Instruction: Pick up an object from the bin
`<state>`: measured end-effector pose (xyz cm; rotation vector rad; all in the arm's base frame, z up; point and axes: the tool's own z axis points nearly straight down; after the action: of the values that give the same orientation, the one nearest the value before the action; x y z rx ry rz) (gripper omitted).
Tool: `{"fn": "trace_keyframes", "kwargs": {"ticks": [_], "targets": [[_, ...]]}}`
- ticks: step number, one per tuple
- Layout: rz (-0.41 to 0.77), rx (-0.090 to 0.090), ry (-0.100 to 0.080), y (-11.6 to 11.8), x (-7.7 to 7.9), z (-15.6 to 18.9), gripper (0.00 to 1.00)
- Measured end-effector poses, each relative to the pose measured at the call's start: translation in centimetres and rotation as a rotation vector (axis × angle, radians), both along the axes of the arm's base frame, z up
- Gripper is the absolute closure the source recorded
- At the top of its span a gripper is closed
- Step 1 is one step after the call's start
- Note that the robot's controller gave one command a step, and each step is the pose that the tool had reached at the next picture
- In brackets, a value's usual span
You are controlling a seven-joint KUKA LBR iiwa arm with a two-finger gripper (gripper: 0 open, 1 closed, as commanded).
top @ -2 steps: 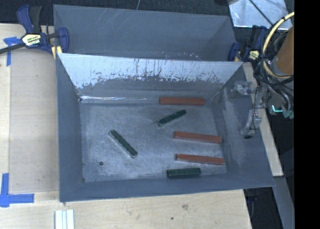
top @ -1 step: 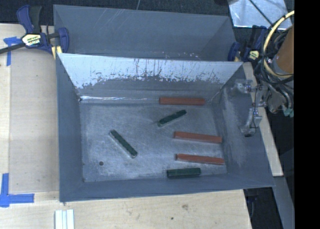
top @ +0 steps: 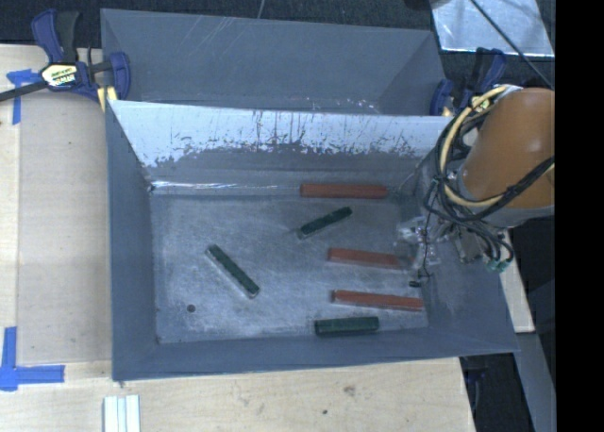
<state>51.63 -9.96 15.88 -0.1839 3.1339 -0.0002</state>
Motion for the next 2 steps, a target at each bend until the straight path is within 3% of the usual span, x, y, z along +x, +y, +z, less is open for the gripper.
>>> {"fn": "trace_keyframes", "kwargs": {"ticks": [1,2], "targets": [[0.000,-0.001,-0.001,0.0,0.0,0.0,1.00],[0.087,0.000,-0.003,3.3,6.5,3.7,0.00]]}}
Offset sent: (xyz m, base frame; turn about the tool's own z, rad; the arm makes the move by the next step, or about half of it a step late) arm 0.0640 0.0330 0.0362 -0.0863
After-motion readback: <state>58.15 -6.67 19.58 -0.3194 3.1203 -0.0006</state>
